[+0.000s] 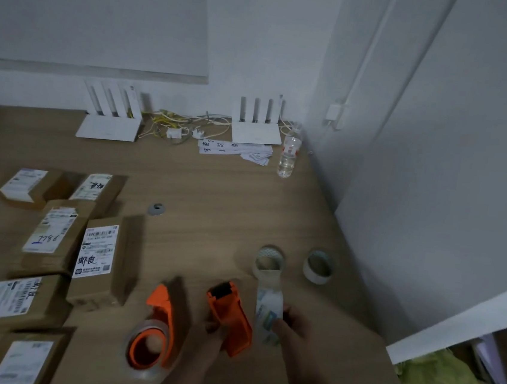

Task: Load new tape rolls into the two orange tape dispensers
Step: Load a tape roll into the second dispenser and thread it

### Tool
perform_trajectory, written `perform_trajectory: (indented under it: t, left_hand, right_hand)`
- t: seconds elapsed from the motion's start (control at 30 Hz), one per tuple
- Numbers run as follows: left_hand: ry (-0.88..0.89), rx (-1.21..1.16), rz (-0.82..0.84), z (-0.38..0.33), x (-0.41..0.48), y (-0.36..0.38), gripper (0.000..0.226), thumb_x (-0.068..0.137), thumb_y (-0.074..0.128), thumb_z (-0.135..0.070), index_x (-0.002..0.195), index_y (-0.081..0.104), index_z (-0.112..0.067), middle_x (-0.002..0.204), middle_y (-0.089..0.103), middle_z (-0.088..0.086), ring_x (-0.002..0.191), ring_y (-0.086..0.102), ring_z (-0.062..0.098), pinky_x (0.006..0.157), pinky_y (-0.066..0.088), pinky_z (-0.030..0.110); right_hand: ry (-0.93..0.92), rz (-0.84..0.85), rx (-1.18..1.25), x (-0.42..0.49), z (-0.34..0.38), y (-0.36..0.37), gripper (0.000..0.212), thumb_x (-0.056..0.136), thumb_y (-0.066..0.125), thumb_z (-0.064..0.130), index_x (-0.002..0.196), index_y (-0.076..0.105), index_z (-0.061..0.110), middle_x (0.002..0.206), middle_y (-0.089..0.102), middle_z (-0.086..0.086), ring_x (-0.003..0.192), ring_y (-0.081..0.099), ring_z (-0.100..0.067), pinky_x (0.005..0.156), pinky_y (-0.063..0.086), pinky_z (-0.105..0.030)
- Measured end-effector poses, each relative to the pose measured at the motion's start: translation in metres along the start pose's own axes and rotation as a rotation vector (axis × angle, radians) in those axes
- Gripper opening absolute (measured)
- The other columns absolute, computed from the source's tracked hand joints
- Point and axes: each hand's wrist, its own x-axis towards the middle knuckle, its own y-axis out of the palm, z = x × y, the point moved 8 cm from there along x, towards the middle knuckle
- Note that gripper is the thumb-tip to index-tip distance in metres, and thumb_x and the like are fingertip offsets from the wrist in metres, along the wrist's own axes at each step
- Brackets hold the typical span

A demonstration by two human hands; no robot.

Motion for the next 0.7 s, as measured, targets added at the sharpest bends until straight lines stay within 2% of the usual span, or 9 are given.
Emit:
perform_trajectory:
  t: [0.03,0.1,0.2,0.27,0.37,0.47,0.53,0.63,0.7]
  left_hand:
    - [-0.012,-0.011,0.002,0.001,0.001,0.002,0.027,0.086,0.069,-0.034,0.068,0.075,-0.014,0.08,0.078,0.008,0.065,0.066,0.014,0.063,0.046,0.025]
    - [-0.027,-0.036,0.001,0.005,0.005,0.005,0.027,0.085,0.069,-0.032,0.072,0.077,-0.01,0.079,0.078,0.011,0.066,0.065,0.018,0.066,0.045,0.03]
    - [-0.028,-0.075,-0.002,0.0,0.001,0.005,0.024,0.086,0.066,-0.027,0.07,0.075,-0.011,0.08,0.078,0.012,0.071,0.069,0.02,0.07,0.049,0.03]
    - [-0.036,-0.115,0.004,-0.003,-0.003,0.002,0.022,0.089,0.06,-0.021,0.074,0.073,-0.014,0.079,0.077,0.006,0.078,0.07,0.021,0.075,0.052,0.031]
    - [-0.028,-0.121,-0.021,-0.007,-0.005,-0.007,0.024,0.089,0.053,-0.022,0.08,0.073,-0.014,0.084,0.075,0.008,0.082,0.069,0.024,0.081,0.054,0.035]
    - [0.015,-0.157,-0.046,-0.02,-0.009,-0.017,0.022,0.088,0.055,-0.023,0.085,0.074,-0.013,0.09,0.076,0.01,0.086,0.07,0.025,0.09,0.055,0.044]
    - [0.057,-0.188,-0.062,-0.039,-0.02,-0.023,0.02,0.089,0.058,-0.023,0.079,0.072,-0.013,0.09,0.074,0.01,0.085,0.068,0.025,0.088,0.052,0.042]
    - [0.092,-0.26,-0.07,-0.059,-0.03,-0.033,0.022,0.091,0.058,-0.027,0.075,0.065,-0.015,0.083,0.068,0.007,0.076,0.061,0.018,0.074,0.047,0.031]
    - [0.113,-0.302,-0.071,-0.069,-0.033,-0.039,0.021,0.089,0.06,-0.031,0.077,0.067,-0.015,0.088,0.07,0.008,0.081,0.064,0.022,0.082,0.05,0.035]
  right_hand:
    - [0.01,-0.003,-0.001,0.0,-0.002,-0.001,0.04,0.059,0.063,0.021,0.083,0.064,-0.011,0.071,0.065,-0.017,0.065,0.058,-0.025,0.056,0.045,-0.031]
    - [0.02,-0.004,0.005,0.0,-0.004,-0.002,0.031,0.064,0.061,0.016,0.082,0.065,-0.009,0.072,0.066,-0.018,0.065,0.06,-0.025,0.055,0.047,-0.031]
    - [0.02,-0.007,0.014,0.0,-0.002,-0.003,0.028,0.066,0.058,0.012,0.082,0.065,-0.011,0.07,0.066,-0.017,0.061,0.06,-0.022,0.05,0.048,-0.026]
    - [0.006,0.01,0.023,-0.002,0.002,-0.002,0.033,0.063,0.063,0.018,0.081,0.064,-0.009,0.067,0.065,-0.015,0.057,0.059,-0.018,0.047,0.046,-0.024]
    - [0.005,0.02,0.045,0.0,0.005,-0.002,0.046,0.058,0.067,0.033,0.081,0.063,-0.007,0.068,0.063,-0.014,0.057,0.057,-0.018,0.048,0.045,-0.025]
    - [0.026,0.023,0.08,0.004,0.007,0.0,0.053,0.062,0.07,0.033,0.091,0.062,-0.011,0.078,0.064,-0.027,0.068,0.058,-0.027,0.054,0.046,-0.029]
    - [0.036,0.038,0.109,0.005,0.011,0.005,0.047,0.069,0.067,0.025,0.099,0.062,-0.011,0.089,0.067,-0.032,0.076,0.059,-0.03,0.06,0.046,-0.032]
    - [0.011,0.058,0.133,0.005,0.024,0.017,0.035,0.076,0.059,0.019,0.099,0.066,-0.006,0.1,0.066,-0.037,0.081,0.061,-0.033,0.072,0.045,-0.041]
    - [-0.007,0.069,0.145,0.004,0.035,0.025,0.03,0.078,0.059,0.02,0.098,0.069,-0.001,0.101,0.066,-0.037,0.084,0.061,-0.034,0.076,0.044,-0.045]
